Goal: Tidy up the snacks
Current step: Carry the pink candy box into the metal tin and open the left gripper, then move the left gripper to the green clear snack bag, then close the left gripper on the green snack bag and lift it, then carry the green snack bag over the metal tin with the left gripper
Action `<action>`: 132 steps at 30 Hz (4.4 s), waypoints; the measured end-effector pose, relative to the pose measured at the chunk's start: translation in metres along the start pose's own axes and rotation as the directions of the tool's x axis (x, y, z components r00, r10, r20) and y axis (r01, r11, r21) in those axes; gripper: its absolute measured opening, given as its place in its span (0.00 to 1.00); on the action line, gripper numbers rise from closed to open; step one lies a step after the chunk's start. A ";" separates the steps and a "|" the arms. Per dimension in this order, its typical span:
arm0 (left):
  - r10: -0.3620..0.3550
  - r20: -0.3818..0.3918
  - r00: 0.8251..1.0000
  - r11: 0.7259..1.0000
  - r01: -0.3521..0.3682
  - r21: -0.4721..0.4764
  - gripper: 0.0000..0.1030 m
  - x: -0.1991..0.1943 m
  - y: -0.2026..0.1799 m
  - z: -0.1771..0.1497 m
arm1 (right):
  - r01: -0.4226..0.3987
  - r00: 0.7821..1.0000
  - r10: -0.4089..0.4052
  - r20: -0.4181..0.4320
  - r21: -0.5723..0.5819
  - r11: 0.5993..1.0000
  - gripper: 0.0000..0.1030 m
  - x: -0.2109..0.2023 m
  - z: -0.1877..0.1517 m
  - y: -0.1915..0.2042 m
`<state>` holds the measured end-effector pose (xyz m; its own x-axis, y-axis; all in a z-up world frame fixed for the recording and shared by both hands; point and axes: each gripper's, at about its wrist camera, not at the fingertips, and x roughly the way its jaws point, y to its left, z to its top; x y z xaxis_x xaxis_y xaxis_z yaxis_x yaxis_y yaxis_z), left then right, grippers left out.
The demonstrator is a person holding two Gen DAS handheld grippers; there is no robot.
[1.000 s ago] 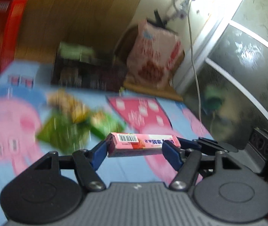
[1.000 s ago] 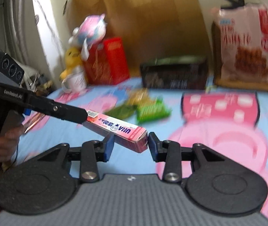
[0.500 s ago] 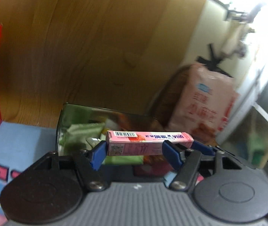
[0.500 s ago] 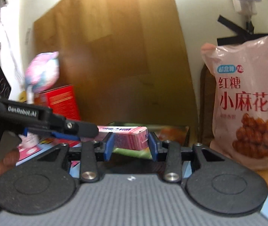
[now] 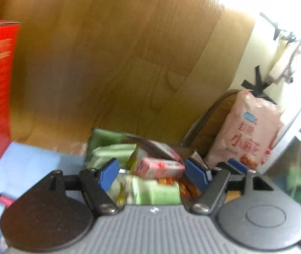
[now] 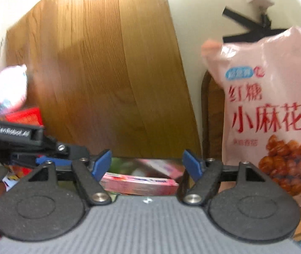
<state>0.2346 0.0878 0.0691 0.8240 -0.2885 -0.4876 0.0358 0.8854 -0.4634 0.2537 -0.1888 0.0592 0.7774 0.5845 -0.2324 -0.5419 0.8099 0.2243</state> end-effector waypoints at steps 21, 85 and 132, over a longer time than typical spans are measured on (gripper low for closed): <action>0.075 -0.153 0.985 0.990 -0.092 -0.109 0.56 -0.102 0.031 -0.124 | -0.319 0.823 0.284 -0.492 0.015 0.948 0.57 -0.081 -0.089 0.120; -0.507 -0.243 0.827 0.828 0.387 -0.406 0.68 -0.158 -0.018 -0.218 | -0.350 0.716 0.696 -0.052 0.836 0.423 0.09 -0.230 -0.146 0.012; 0.102 -0.108 0.989 0.982 -0.083 0.168 0.67 0.034 -0.054 0.022 | -0.151 0.949 0.179 -0.259 0.123 0.981 0.14 0.023 0.004 0.003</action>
<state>0.2730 0.0382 0.0934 0.7575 -0.2339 -0.6095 0.0614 0.9550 -0.2902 0.2707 -0.1731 0.0586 0.5583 0.7120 -0.4258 -0.6096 0.7002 0.3716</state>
